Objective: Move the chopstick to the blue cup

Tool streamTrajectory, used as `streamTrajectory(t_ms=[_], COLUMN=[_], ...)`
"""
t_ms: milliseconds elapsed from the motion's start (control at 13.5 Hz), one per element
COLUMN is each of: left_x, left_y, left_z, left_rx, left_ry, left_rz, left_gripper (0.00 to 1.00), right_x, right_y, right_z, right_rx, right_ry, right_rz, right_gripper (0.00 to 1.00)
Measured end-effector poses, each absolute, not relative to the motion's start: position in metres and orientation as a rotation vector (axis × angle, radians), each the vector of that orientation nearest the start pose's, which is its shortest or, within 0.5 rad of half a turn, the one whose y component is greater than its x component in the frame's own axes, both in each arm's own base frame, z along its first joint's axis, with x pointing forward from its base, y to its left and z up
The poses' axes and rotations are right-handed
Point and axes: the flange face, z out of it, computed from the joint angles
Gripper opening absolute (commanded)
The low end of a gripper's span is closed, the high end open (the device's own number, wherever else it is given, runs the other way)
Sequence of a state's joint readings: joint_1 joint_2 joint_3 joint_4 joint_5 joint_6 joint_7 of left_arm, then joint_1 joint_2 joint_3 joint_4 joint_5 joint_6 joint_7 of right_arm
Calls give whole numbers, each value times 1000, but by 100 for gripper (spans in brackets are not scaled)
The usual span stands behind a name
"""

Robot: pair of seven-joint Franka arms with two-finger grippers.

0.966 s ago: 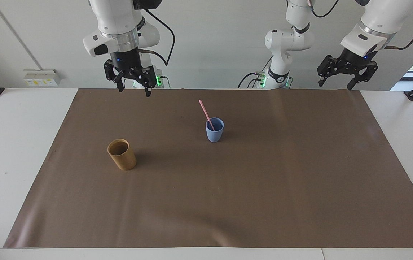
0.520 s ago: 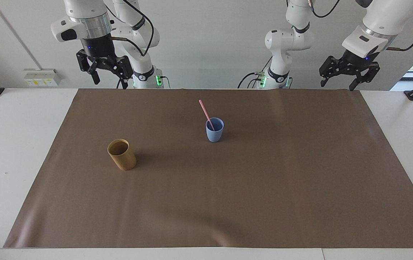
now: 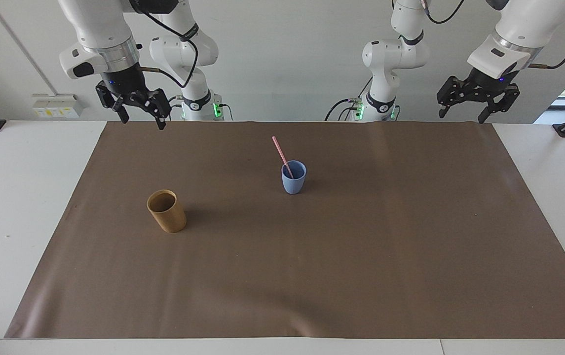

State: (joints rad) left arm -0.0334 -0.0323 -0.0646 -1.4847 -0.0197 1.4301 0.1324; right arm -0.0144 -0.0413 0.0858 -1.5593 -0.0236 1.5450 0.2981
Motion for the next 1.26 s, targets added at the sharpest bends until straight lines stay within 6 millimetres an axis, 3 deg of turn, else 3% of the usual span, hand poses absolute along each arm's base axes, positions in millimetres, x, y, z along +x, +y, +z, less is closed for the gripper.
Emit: streamTrajectory(t_ms=[446,966,1264], left_x=[526,525,525], left_y=[-55,-55,-55], left_z=[671,671,671], left_rx=[-3138,-3138,-3137], left_ry=[367,367,367], left_rz=[33,33,33], left_gripper=[100,100,100], right_x=[537,538,540], right_y=[21,-17,-12], right_z=[649,646,637], right_rx=[-3139,-3140,-3151], right_ry=[405,353,256], right_rz=[-23,-6,21], right_gripper=[100,100,100])
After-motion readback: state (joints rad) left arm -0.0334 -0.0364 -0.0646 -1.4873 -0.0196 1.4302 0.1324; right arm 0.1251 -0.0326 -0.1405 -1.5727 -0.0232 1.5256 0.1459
